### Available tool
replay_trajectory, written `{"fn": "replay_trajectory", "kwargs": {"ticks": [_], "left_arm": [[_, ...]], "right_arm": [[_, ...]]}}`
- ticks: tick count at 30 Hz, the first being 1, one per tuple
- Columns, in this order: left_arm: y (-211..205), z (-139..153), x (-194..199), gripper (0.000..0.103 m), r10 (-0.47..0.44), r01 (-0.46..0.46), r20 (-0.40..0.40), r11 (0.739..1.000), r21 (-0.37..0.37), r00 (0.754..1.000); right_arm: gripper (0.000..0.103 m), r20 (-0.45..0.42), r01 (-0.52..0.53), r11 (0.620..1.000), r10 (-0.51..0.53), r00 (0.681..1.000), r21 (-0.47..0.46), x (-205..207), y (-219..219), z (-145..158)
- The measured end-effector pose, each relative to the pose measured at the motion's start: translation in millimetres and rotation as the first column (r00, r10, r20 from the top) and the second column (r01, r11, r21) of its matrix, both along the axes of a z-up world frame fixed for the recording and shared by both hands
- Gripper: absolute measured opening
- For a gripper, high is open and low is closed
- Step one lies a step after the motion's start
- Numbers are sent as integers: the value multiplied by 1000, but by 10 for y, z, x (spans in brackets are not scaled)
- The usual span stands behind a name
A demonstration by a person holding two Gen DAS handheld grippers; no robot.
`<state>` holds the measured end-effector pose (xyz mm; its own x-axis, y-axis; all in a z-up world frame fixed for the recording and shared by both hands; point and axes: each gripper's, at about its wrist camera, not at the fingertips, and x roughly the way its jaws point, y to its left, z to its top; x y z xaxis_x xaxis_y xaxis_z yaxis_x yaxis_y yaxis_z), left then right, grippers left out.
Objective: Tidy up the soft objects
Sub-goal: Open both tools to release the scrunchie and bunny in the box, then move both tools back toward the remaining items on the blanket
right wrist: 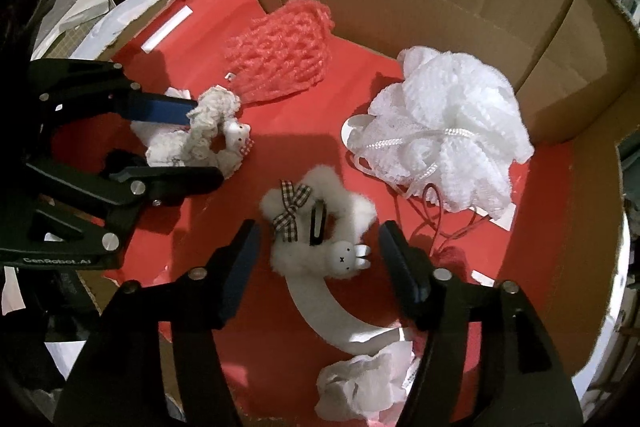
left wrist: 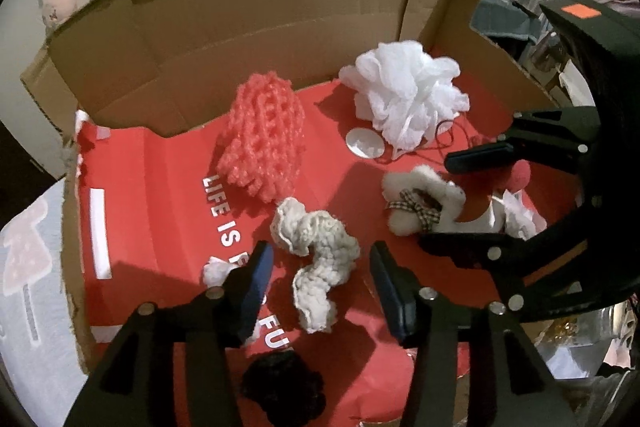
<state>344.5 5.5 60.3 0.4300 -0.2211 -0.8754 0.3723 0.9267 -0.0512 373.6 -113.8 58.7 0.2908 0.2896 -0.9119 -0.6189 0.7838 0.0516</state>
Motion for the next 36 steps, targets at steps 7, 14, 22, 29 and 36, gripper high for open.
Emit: {"fn": "replay_trajectory", "kwargs": {"ticks": [7, 14, 22, 29, 36], "left_arm": [[70, 315, -200, 74, 37, -33, 90, 999, -42, 995], [105, 745, -579, 89, 85, -62, 216, 992, -108, 973], [166, 1209, -1218, 102, 143, -86, 383, 983, -161, 913], [98, 1344, -1810, 103, 156, -91, 497, 984, -153, 854], [46, 1342, -2338, 103, 180, -86, 575, 979, -187, 798]], "right_arm": [[62, 42, 31, 999, -32, 999, 24, -95, -152, 226], [73, 121, 75, 994, -84, 989, 81, -361, -406, 664], [83, 249, 125, 981, -160, 955, 151, -931, -638, 1221], [84, 352, 161, 961, -234, 906, 225, -1633, -838, 1504], [88, 459, 182, 950, -284, 842, 253, -2314, -925, 1534]]}}
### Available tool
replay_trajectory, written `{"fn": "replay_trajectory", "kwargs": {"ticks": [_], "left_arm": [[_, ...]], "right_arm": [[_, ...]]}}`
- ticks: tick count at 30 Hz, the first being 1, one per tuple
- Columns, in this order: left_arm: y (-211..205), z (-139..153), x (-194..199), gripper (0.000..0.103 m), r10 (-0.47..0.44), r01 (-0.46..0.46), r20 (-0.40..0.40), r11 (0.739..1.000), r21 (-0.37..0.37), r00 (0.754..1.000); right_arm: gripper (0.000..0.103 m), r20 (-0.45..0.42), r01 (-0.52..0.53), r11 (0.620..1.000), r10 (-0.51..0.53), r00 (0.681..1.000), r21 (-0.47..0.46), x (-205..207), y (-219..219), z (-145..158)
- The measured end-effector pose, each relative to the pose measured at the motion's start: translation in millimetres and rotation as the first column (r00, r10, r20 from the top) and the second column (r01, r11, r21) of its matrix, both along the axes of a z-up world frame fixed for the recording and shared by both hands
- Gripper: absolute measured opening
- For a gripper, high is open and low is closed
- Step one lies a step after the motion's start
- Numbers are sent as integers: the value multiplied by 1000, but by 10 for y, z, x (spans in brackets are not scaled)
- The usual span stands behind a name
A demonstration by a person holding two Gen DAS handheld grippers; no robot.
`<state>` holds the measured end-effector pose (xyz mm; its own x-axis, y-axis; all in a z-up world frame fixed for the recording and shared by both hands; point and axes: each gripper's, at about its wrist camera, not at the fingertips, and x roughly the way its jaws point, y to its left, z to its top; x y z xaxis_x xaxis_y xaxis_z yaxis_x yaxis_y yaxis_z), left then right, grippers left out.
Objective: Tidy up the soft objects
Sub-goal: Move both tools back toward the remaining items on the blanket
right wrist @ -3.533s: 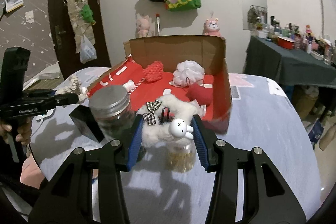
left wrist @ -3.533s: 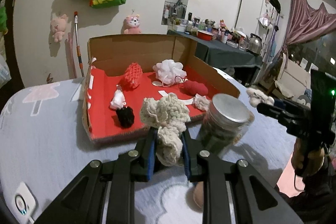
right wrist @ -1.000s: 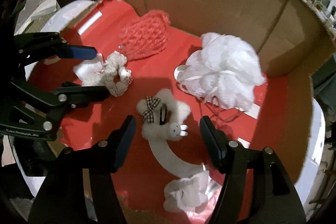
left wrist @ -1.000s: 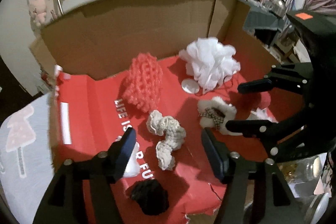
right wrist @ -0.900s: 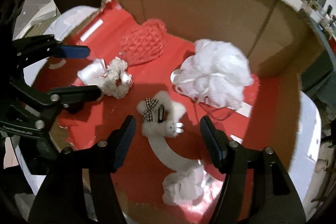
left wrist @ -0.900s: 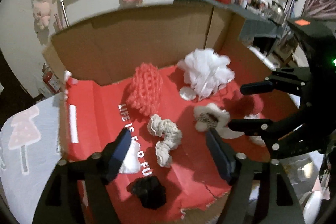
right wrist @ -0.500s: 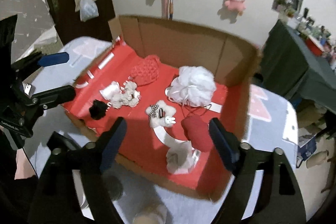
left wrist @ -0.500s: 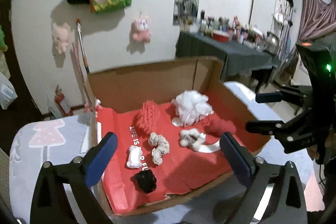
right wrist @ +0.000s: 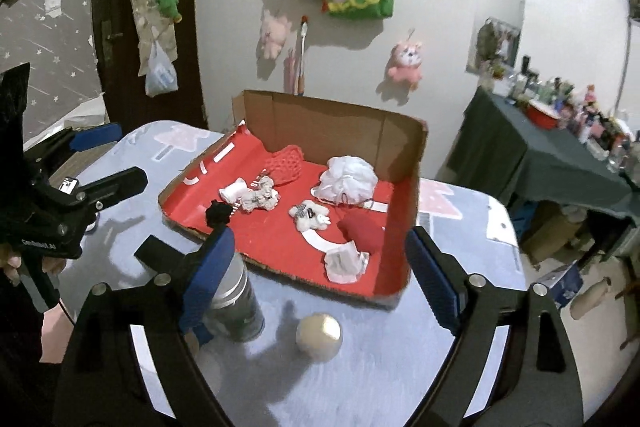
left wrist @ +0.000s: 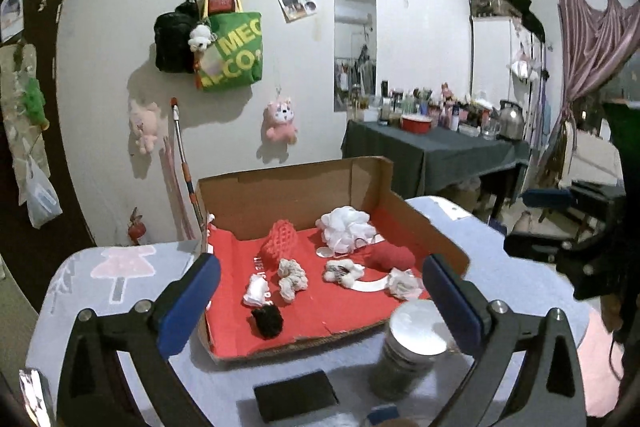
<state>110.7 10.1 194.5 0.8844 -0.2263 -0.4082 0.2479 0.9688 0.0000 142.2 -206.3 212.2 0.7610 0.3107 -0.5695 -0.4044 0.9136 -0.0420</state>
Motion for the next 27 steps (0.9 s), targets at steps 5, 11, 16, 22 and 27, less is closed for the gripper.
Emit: {"fn": "replay_trajectory", "kwargs": {"ticks": [5, 11, 16, 22, 27], "left_arm": [[-21, -101, -273, 103, 0, 1, 23, 999, -35, 1000], [-76, -348, -507, 103, 1, -1, -1, 998, -62, 1000], [-80, -585, -608, 103, 14, -17, -41, 997, -72, 999], [-55, -978, -660, 103, 37, -47, -116, 996, -78, 993], [-32, -1287, -641, 103, 47, -62, -194, 995, -73, 980]], "right_arm": [[89, 65, 35, 999, -36, 997, 21, -409, -8, -105], [90, 108, 60, 998, -63, 992, 33, -731, 55, -345], [91, 112, 86, 995, -90, 990, 43, -887, 88, -614], [91, 54, 107, 992, -111, 992, 67, -934, 124, -1006], [91, 0, 137, 988, -137, 991, 74, -899, 116, -1351]]}}
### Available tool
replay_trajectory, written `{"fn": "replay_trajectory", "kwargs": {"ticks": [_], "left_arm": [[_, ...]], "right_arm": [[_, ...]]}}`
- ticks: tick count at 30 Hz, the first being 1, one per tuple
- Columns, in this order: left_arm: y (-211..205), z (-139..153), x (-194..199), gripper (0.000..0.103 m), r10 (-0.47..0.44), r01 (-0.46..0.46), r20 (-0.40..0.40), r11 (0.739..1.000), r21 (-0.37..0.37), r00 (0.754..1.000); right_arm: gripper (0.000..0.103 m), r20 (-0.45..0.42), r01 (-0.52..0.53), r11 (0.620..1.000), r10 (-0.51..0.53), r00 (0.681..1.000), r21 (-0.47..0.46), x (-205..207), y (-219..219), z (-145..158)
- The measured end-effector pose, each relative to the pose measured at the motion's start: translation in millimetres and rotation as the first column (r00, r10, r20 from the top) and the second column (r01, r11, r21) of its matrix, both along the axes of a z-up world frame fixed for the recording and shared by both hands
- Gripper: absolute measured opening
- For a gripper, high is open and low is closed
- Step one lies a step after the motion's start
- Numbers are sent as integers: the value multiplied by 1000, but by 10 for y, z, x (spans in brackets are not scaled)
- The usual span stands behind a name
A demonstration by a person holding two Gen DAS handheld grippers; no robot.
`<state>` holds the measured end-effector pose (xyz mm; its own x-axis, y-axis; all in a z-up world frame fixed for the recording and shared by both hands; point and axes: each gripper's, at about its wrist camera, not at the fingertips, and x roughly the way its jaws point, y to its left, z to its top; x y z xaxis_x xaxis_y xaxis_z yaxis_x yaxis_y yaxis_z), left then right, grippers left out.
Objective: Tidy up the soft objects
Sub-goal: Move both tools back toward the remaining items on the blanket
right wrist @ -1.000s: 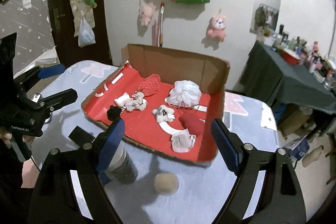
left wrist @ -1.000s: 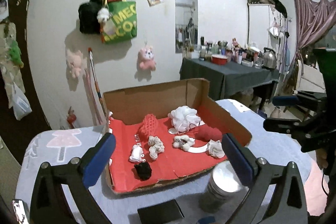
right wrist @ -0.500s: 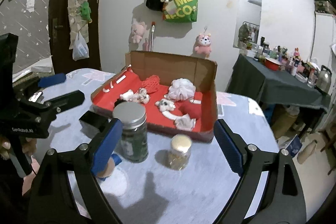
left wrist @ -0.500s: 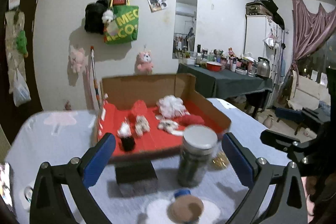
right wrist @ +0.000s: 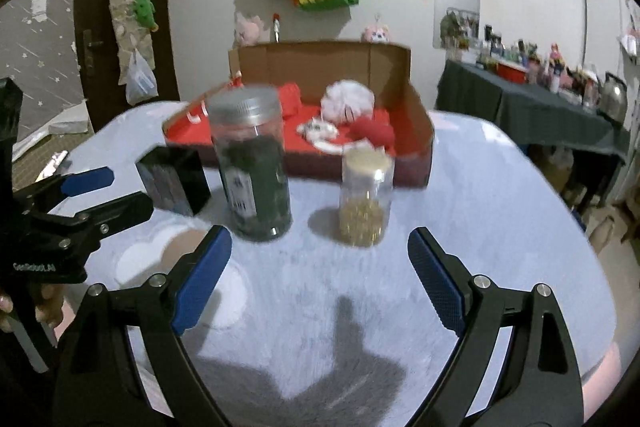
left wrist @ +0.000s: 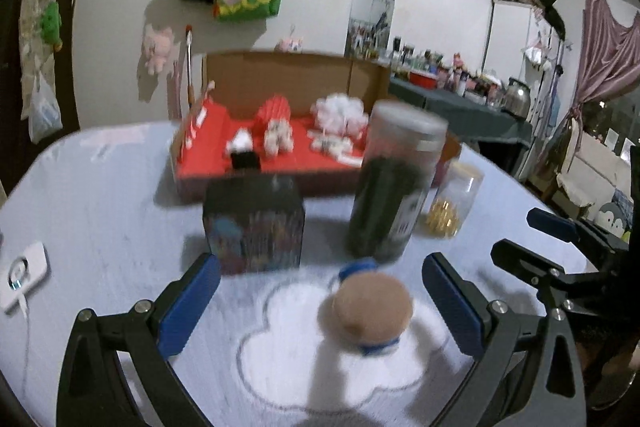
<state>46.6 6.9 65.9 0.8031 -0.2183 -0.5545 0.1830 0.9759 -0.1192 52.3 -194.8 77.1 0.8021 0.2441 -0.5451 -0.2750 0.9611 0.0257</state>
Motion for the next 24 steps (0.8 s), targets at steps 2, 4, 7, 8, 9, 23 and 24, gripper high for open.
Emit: {"fn": "replay_trajectory", "kwargs": {"ticks": [2, 4, 7, 8, 9, 23, 24], "left_arm": [[9, -103, 8, 103, 1, -1, -31, 1000, -1, 1000], [11, -184, 21, 103, -1, 1, -54, 1000, 2, 999], [8, -255, 21, 103, -5, 6, -73, 1000, 6, 997], [9, -273, 29, 103, -9, 10, -80, 1000, 5, 997], [4, -288, 35, 103, -14, 15, -88, 1000, 4, 996], [-205, -389, 208, 103, -80, 90, -171, 995, 53, 982], [-171, -383, 214, 103, -67, 78, -172, 995, 57, 983]], "right_arm": [[91, -28, 2, 1000, -2, 1000, 1, 28, 1, -111], [91, -49, 6, 1000, -6, 999, 4, 54, -2, -190], [91, -70, 8, 1000, -7, 997, 6, 92, 2, -248], [91, -72, 9, 1000, -9, 997, 3, 97, 2, -260], [91, -73, 10, 1000, -10, 997, -1, 103, 1, -267], [91, -111, 41, 999, -41, 993, -2, 182, -148, -369], [91, -116, 41, 999, -41, 992, 3, 189, -159, -374]]}}
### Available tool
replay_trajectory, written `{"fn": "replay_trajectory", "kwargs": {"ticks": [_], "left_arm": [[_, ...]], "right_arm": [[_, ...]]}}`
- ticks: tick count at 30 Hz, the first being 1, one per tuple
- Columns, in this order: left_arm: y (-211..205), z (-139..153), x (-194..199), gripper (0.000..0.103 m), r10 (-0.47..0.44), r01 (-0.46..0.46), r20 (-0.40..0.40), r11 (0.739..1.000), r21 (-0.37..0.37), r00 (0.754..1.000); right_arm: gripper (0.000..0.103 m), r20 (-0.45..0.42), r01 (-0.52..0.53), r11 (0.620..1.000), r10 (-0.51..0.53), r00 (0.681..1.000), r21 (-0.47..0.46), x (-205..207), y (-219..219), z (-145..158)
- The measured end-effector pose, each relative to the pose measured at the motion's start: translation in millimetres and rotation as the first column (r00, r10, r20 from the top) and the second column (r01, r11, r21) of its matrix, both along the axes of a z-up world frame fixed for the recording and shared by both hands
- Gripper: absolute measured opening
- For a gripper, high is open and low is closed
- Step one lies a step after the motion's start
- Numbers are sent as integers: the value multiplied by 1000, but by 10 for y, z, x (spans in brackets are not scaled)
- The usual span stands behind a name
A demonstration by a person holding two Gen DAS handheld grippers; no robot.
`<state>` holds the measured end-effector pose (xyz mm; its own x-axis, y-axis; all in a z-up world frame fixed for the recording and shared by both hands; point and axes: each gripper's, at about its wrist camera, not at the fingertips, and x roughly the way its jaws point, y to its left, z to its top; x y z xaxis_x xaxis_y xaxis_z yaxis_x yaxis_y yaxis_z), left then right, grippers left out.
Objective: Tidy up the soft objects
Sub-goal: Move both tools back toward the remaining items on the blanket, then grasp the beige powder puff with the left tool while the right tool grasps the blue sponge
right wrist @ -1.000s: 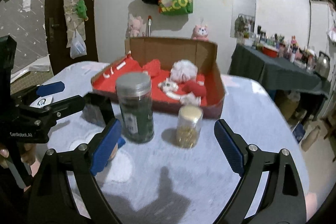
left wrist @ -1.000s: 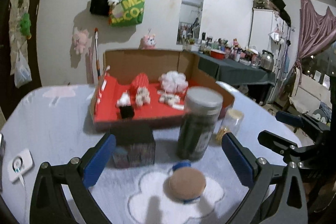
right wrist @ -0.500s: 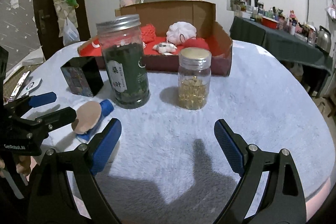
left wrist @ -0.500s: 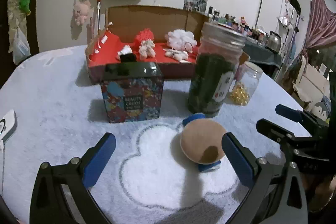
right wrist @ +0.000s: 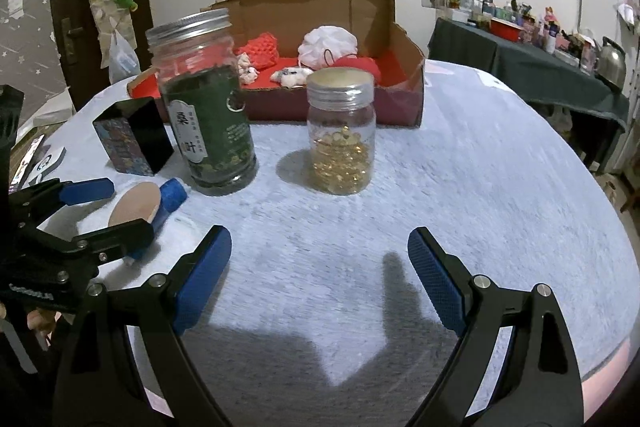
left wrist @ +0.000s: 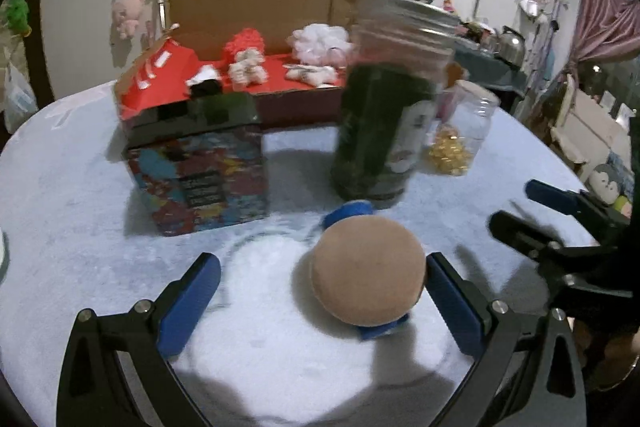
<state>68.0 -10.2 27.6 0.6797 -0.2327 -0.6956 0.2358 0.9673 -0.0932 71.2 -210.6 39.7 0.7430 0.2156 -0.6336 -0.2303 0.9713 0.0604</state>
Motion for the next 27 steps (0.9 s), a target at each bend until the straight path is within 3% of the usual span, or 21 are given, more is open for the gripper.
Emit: {"fn": "replay_trajectory", "kwargs": {"ticks": [7, 17, 22, 27], "left_arm": [[453, 59, -39, 103, 71, -71, -3, 996, -45, 997], [643, 225, -47, 103, 116, -127, 92, 985, 116, 989], [809, 231, -26, 103, 141, -146, 72, 987, 73, 987], [841, 170, -56, 103, 104, -107, 57, 993, 52, 993]], "right_arm": [[91, -24, -75, 996, 76, 997, 42, 31, 146, -44], [91, -65, -202, 974, 210, 976, 105, 114, 516, -65], [91, -85, -221, 965, 234, 969, 139, 180, 638, -72], [91, -88, -252, 959, 265, 960, 130, 190, 814, -83]]}}
